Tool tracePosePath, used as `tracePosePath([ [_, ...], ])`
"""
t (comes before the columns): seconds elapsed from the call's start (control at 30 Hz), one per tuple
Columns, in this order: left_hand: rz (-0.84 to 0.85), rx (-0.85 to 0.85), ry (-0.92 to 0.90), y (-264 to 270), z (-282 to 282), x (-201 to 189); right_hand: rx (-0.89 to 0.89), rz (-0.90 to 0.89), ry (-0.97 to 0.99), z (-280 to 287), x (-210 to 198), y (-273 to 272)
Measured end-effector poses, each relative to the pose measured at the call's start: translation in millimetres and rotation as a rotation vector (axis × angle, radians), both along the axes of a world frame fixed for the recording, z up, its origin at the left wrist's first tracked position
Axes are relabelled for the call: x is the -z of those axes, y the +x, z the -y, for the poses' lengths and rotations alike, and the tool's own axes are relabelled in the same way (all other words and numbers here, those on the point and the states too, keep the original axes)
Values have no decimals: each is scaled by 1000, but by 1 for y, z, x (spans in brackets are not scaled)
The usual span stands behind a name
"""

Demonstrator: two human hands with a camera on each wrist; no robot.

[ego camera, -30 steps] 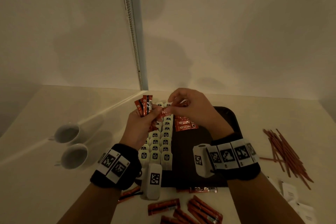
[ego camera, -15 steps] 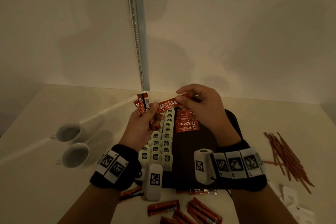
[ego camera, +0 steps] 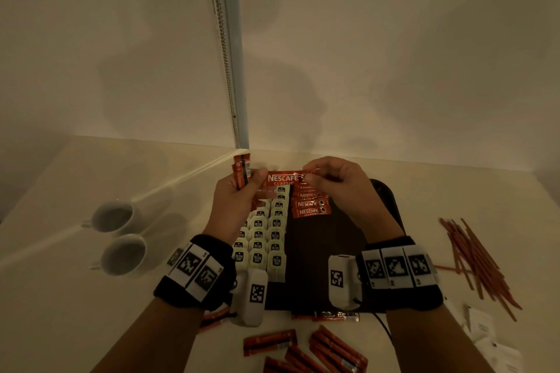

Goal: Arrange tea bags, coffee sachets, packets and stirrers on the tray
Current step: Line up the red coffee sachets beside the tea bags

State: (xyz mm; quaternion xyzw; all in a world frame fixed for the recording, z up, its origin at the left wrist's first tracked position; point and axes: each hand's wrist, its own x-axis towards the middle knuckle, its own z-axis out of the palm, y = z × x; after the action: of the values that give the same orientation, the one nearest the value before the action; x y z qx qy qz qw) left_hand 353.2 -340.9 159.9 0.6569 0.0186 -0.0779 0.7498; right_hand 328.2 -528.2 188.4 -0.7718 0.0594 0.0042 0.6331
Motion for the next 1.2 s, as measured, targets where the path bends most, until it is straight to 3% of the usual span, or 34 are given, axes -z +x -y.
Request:
tracePosePath([
  [0.17, -185, -6, 46, 5, -11, 13, 90, -36, -273, 36, 50, 19],
  [0.37, -397, 19, -123, 1, -23, 14, -88, -369, -502, 65, 121, 18],
  [0.47, -403, 11, -107, 0, -26, 18, -21, -425, -486, 65, 139, 18],
  [0.67, -420, -25, -96, 0, -27, 23, 129, -351, -413, 62, 158, 19],
  [1.03, -415, -13, -88, 1, -26, 25, 194, -351, -412, 55, 163, 27],
  [1.2, -429, 80, -98, -1, -26, 30, 197, -363, -439, 54, 165, 26],
])
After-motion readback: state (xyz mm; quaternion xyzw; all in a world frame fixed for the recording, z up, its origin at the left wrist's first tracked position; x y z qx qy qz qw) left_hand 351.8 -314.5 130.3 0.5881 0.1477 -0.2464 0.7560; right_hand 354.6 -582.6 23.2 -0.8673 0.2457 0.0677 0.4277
